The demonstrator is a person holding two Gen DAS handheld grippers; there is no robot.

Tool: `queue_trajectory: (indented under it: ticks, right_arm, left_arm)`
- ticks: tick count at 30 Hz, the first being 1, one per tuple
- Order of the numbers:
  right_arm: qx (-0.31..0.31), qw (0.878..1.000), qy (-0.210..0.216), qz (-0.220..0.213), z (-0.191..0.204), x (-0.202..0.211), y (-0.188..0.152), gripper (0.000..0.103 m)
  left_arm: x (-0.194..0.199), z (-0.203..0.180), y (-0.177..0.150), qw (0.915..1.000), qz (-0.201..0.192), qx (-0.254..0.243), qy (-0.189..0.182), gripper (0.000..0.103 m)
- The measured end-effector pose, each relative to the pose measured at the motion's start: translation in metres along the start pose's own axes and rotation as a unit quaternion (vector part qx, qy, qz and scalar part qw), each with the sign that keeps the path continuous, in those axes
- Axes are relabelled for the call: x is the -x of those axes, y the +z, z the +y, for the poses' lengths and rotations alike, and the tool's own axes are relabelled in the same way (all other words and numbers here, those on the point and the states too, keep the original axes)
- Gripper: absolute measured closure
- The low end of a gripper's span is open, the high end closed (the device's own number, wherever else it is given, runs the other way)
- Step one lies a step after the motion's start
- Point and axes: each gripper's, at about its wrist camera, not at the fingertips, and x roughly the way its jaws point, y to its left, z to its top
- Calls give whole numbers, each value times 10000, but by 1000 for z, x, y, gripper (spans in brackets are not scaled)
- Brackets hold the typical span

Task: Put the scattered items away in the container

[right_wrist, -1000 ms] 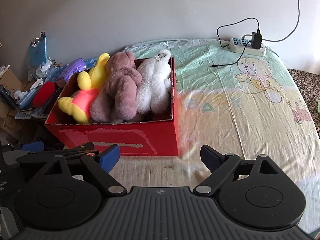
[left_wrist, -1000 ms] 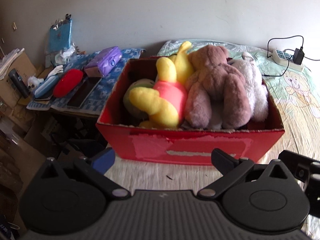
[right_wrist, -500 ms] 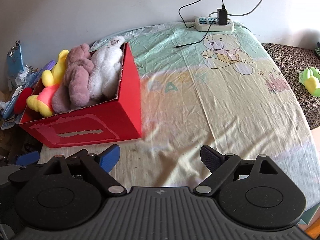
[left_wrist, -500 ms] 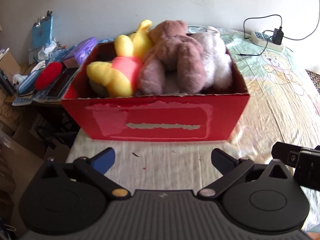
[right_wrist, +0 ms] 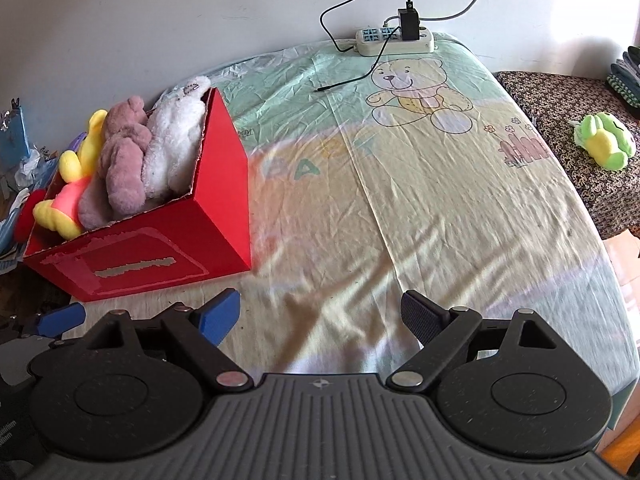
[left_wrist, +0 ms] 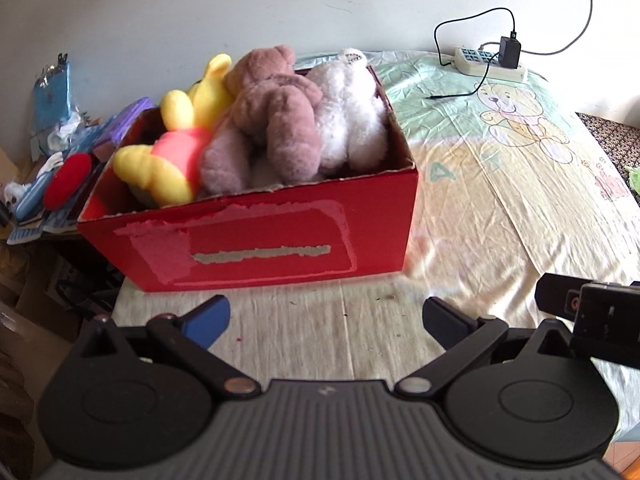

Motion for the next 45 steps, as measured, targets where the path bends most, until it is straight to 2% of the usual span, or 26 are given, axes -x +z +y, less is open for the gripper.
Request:
queue_trajectory:
  ticks: [19, 35, 45]
  right_arm:
    - [171, 9998, -90, 42, 48, -20, 10, 13]
    - [514, 9985, 16, 183, 110, -43, 11, 13]
    - [332, 9993, -38, 162, 130, -54, 6, 13]
  left_arm:
    - [-17, 42, 9, 9999, 81, 109, -7, 1]
    - [-32, 114, 13, 9989, 32, 418, 188, 1]
    - [-38, 145, 13, 9987, -83, 495, 132, 1]
